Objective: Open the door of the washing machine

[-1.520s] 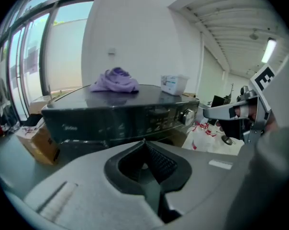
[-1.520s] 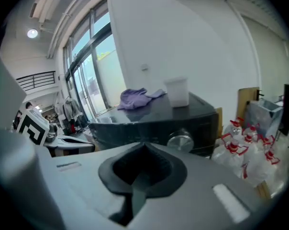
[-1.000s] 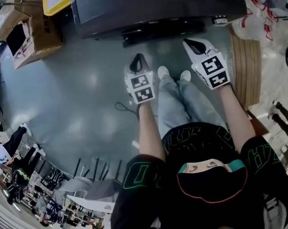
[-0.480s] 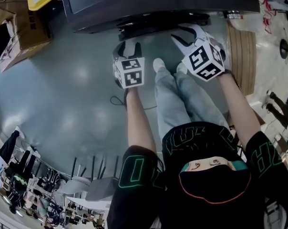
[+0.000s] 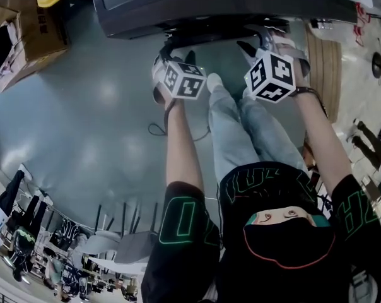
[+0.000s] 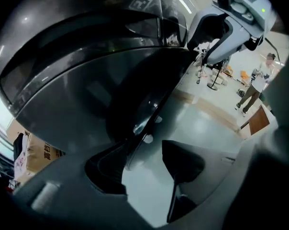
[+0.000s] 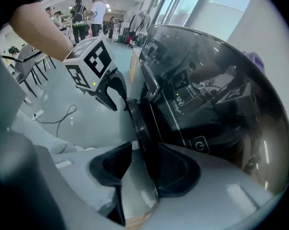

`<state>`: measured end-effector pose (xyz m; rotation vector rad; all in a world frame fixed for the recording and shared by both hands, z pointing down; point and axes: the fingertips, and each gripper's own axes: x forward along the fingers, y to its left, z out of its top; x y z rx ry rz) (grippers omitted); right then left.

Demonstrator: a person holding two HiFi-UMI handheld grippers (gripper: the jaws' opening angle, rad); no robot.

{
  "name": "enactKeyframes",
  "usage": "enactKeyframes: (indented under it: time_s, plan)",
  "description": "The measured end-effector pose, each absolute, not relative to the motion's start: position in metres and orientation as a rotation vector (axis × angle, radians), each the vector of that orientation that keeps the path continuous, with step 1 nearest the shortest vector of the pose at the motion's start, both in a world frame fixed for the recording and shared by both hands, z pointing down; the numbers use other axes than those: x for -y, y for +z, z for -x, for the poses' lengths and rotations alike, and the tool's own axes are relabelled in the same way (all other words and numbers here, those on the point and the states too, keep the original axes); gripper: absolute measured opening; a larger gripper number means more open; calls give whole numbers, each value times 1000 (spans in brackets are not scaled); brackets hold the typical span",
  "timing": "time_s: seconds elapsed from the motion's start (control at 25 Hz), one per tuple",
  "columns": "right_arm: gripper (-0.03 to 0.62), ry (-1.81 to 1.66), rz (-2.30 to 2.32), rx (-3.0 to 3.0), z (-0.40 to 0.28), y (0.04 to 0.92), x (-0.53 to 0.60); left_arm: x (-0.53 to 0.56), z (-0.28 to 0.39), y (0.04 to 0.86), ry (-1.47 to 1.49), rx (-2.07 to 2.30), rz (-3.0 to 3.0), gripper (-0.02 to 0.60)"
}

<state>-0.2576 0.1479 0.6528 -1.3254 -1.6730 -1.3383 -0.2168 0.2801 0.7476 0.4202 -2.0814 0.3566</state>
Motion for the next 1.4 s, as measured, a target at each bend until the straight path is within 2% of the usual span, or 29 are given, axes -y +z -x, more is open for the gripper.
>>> enactKeyframes:
  time_s: [0.08, 0.16, 0.6, 1.4]
  plan:
    - [175, -1361, 1323, 1650, 257, 656, -147, -279, 218, 753, 373, 2075, -428, 236]
    - [175, -1382, 1328, 1633, 257, 657, -149, -283, 219, 754, 374, 2085, -412, 179]
    - [146, -1436, 1384, 1586, 245, 663, -149, -280, 200, 754, 347, 2075, -373, 176]
    - [163, -1666, 1576, 1399, 166, 669, -103, -207, 76, 763, 317, 1965, -335, 112]
